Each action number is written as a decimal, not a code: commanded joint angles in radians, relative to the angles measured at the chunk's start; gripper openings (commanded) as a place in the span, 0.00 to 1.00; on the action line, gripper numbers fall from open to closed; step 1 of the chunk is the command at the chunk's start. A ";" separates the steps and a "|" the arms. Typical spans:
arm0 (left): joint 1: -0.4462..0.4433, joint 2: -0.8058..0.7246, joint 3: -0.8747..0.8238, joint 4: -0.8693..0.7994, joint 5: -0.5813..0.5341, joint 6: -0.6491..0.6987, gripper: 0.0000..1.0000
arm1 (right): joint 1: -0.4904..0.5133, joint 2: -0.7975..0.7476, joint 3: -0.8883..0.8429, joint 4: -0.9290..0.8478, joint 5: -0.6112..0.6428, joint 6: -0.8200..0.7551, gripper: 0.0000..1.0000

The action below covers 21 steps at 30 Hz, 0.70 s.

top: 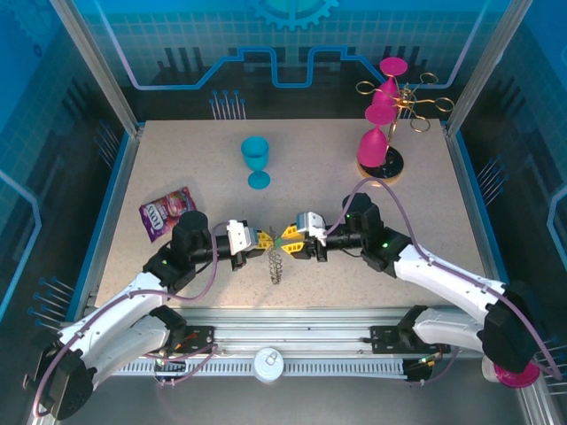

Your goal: Put the keys on the keyring

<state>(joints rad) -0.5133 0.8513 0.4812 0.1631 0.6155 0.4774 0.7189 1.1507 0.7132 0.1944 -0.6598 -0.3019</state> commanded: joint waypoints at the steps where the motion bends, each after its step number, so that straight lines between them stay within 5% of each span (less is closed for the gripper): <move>1: 0.005 -0.003 -0.008 0.047 0.052 0.029 0.00 | 0.004 0.025 0.020 0.070 -0.020 0.050 0.28; 12: 0.004 0.010 -0.006 0.059 0.075 0.028 0.00 | 0.032 0.078 0.048 0.081 0.017 0.031 0.29; 21: 0.005 0.012 -0.008 0.077 0.084 0.017 0.00 | 0.044 0.112 0.065 0.082 0.014 0.017 0.15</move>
<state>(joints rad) -0.5117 0.8661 0.4808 0.1699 0.6521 0.4797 0.7506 1.2491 0.7464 0.2539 -0.6373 -0.2752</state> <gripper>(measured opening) 0.049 0.153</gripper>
